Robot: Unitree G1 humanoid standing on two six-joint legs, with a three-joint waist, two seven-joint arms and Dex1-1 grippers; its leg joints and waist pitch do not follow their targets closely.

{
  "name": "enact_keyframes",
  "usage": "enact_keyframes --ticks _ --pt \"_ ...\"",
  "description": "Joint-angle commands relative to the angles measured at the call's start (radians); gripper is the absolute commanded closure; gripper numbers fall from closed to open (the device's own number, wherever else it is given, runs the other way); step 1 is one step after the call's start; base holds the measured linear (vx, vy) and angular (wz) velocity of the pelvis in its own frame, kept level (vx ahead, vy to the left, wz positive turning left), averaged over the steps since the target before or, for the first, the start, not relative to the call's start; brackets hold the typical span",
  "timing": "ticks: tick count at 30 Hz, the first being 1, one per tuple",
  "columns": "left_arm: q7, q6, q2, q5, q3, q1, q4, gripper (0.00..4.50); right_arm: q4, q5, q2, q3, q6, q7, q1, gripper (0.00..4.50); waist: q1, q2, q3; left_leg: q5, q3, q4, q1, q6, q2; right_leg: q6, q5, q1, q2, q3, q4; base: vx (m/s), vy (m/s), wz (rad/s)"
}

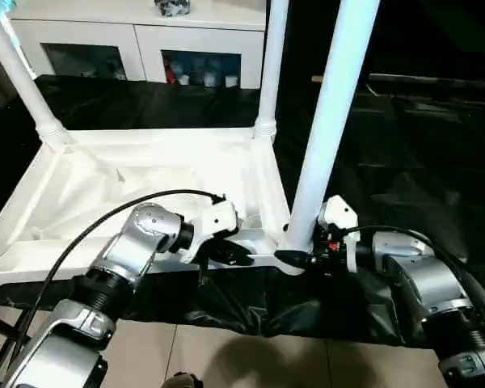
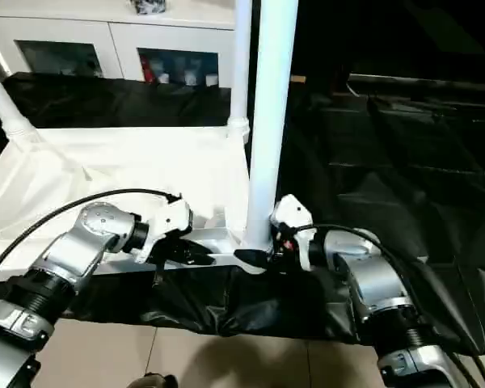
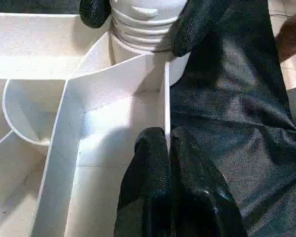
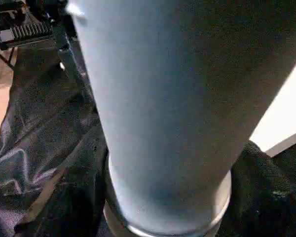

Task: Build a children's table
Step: Rotate leg to tighten

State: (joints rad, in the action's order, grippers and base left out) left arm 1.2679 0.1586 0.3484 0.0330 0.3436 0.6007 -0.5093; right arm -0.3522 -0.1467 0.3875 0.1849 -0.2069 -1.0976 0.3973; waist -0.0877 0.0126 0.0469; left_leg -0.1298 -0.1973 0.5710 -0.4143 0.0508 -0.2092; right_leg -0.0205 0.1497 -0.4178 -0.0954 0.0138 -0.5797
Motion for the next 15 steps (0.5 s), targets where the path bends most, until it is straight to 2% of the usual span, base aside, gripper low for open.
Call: enact_keyframes --ticks 1,3,4,5,7,8,9,10,11,12,13,14,15 --pt "-0.104 -0.005 -0.057 0.006 -0.006 0.032 -0.017 4.50 0.017 0.009 -0.045 0.049 -0.013 0.010 0.003 1.76 0.006 -0.009 -0.069 -0.354 0.004 -0.065 0.042 -0.005 -0.013 0.181 0.301 0.029 -0.022 -0.006 0.061 0.000 0.000 0.00" --pt "-0.150 -0.007 -0.071 0.016 -0.018 0.044 -0.037 4.50 -0.007 0.019 -0.065 0.037 -0.009 0.056 0.013 1.76 0.007 -0.010 -0.067 -0.364 0.003 -0.064 0.044 0.000 -0.012 0.178 0.327 0.025 -0.023 -0.006 0.065 0.000 0.000 0.00" --pt "-0.223 -0.004 -0.091 0.032 -0.034 0.063 -0.069 4.50 -0.068 0.053 -0.107 0.015 0.014 0.171 0.038 1.76 0.008 -0.012 -0.067 -0.375 0.006 -0.066 0.042 0.008 -0.010 0.165 0.363 0.028 -0.024 -0.004 0.067 0.000 0.000 0.00" --pt "-0.255 -0.001 -0.101 0.039 -0.040 0.072 -0.084 4.50 -0.101 0.071 -0.127 0.005 0.030 0.229 0.051 1.76 0.011 -0.012 -0.066 -0.383 0.006 -0.066 0.041 0.014 -0.009 0.160 0.380 0.025 -0.025 -0.004 0.068 0.000 0.000 0.00" --pt "-0.307 0.005 -0.117 0.051 -0.049 0.087 -0.106 4.50 -0.173 0.098 -0.162 -0.015 0.019 0.354 0.084 1.77 0.023 -0.012 -0.062 -0.426 0.012 -0.069 0.045 0.043 -0.004 0.131 0.480 0.022 -0.026 0.000 0.076 0.000 0.000 0.00" --pt "-0.347 0.018 -0.134 0.054 -0.057 0.099 -0.121 4.50 -0.217 0.103 -0.188 -0.032 0.021 0.425 0.103 1.77 0.027 -0.014 -0.062 -0.433 0.012 -0.070 0.045 0.043 -0.002 0.124 0.494 0.023 -0.026 0.001 0.081 0.000 0.000 0.00" --pt "-0.399 0.032 -0.155 0.058 -0.068 0.113 -0.140 4.50 -0.263 0.099 -0.218 -0.056 0.017 0.502 0.126 1.77 0.035 -0.011 -0.062 -0.445 0.014 -0.068 0.047 0.047 -0.002 0.120 0.514 0.019 -0.027 0.001 0.083 0.000 0.000 0.00" --pt "-0.459 0.049 -0.179 0.061 -0.082 0.129 -0.160 4.50 -0.311 0.091 -0.253 -0.085 0.014 0.582 0.151 1.77 0.041 -0.012 -0.065 -0.449 0.015 -0.067 0.048 0.048 -0.001 0.118 0.518 0.020 -0.027 0.003 0.084 0.000 0.000 0.00" --pt "-0.471 0.052 -0.184 0.061 -0.084 0.132 -0.164 4.50 -0.320 0.089 -0.259 -0.091 0.013 0.597 0.156 1.77 0.046 -0.013 -0.063 -0.447 0.016 -0.069 0.044 0.043 0.000 0.115 0.516 0.022 -0.025 0.005 0.087 0.000 0.000 0.00" --pt "-0.499 0.059 -0.197 0.061 -0.091 0.139 -0.173 4.50 -0.345 0.084 -0.276 -0.106 0.013 0.638 0.170 1.77 0.044 -0.008 -0.064 -0.448 0.016 -0.068 0.047 0.042 0.000 0.115 0.510 0.021 -0.025 0.005 0.088 0.000 0.000 0.00" --pt "-0.538 0.073 -0.214 0.060 -0.102 0.146 -0.182 4.50 -0.369 0.078 -0.295 -0.123 0.018 0.682 0.186 1.77 0.045 -0.009 -0.065 -0.450 0.014 -0.067 0.049 0.039 -0.001 0.118 0.497 0.017 -0.024 0.003 0.089 0.000 0.000 0.00" --pt "-0.568 0.080 -0.228 0.060 -0.110 0.153 -0.193 4.50 -0.390 0.076 -0.311 -0.139 0.022 0.718 0.200 1.77 0.047 -0.011 -0.067 -0.443 0.015 -0.067 0.046 0.034 -0.001 0.127 0.467 0.022 -0.022 0.004 0.086 0.000 0.000 0.00" --pt "-0.597 0.078 -0.250 0.063 -0.114 0.161 -0.204 4.50 -0.425 0.080 -0.337 -0.157 0.046 0.753 0.222 1.77 0.047 -0.008 -0.067 -0.435 0.012 -0.066 0.046 0.029 -0.001 0.136 0.436 0.020 -0.022 0.002 0.085 0.000 0.000 0.00"
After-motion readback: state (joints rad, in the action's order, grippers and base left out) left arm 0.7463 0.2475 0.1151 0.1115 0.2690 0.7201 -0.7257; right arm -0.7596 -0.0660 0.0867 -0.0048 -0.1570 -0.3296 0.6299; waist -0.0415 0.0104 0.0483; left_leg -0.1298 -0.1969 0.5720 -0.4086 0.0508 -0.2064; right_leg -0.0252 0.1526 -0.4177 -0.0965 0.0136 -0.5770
